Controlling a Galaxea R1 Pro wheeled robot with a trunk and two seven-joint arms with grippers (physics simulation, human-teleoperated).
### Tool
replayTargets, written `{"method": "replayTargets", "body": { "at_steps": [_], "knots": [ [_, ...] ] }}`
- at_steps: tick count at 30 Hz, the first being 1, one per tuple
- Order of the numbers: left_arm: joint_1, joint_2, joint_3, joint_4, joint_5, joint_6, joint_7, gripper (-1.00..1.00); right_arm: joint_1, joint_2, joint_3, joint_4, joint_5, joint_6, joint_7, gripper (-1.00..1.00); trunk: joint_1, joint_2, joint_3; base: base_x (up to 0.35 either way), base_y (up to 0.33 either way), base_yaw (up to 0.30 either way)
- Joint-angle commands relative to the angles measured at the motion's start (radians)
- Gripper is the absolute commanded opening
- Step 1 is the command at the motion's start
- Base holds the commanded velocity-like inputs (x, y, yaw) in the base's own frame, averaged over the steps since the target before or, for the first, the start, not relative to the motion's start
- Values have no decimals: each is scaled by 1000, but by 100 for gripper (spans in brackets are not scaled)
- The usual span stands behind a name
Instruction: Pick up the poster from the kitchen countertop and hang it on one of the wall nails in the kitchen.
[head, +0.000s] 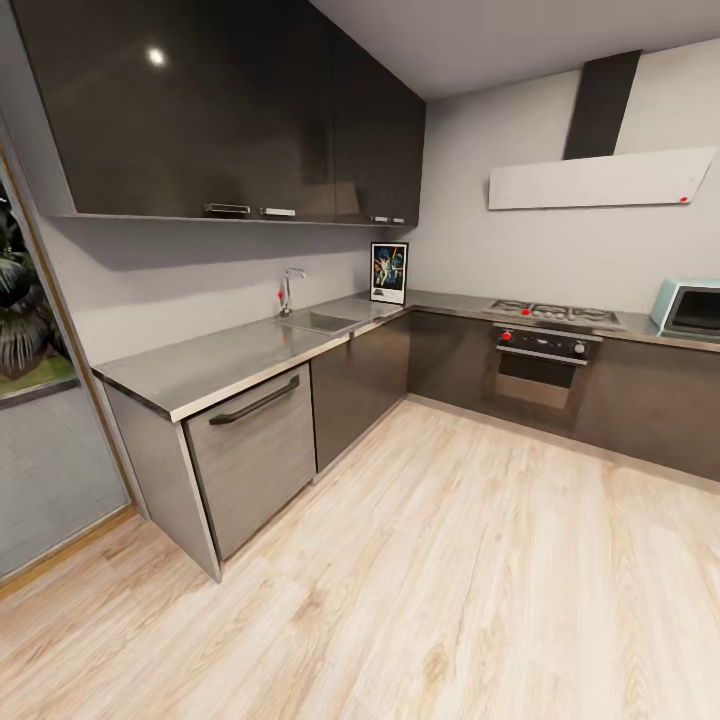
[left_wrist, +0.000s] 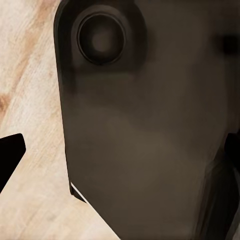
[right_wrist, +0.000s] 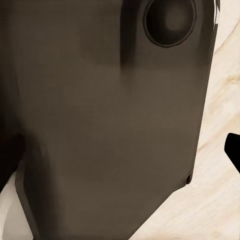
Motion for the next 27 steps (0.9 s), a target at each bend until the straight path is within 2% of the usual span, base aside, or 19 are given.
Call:
{"method": "replayTargets", "body": {
  "at_steps": [1, 4, 7, 14, 15, 20, 27],
  "knots": [
    [0, 0, 0, 0, 0, 1, 0, 100, 0, 0, 0, 0, 0, 1, 1, 100, 0, 0, -1, 0, 0, 0],
    [0, 0, 0, 0, 0, 1, 0, 100, 0, 0, 0, 0, 0, 1, 1, 100, 0, 0, -1, 0, 0, 0],
    [17, -4, -4, -17, -5, -1, -1, 100, -18, -17, -1, -17, 2, -12, -5, 100, 0, 0, -1, 0, 0, 0],
    [35, 6, -1, -56, -8, -12, -2, 100, -58, -56, -1, -57, 4, -51, -7, 100, 0, 0, -1, 0, 0, 0],
    [35, 9, -1, -728, -9, -27, -2, 100, -163, -143, -1, -416, 4, -164, -7, 100, 0, 0, -1, 0, 0, 0],
    [36, 18, -1, -719, -9, -71, -2, 100, -163, -156, -1, -427, 2, -170, -7, 100, 0, 0, -1, 145, -33, 0],
    [36, 20, -2, -715, -9, -80, -2, 100, -163, -159, -3, -425, 3, -171, -9, 100, 0, 0, -1, 298, -71, 0]
  ]
}}
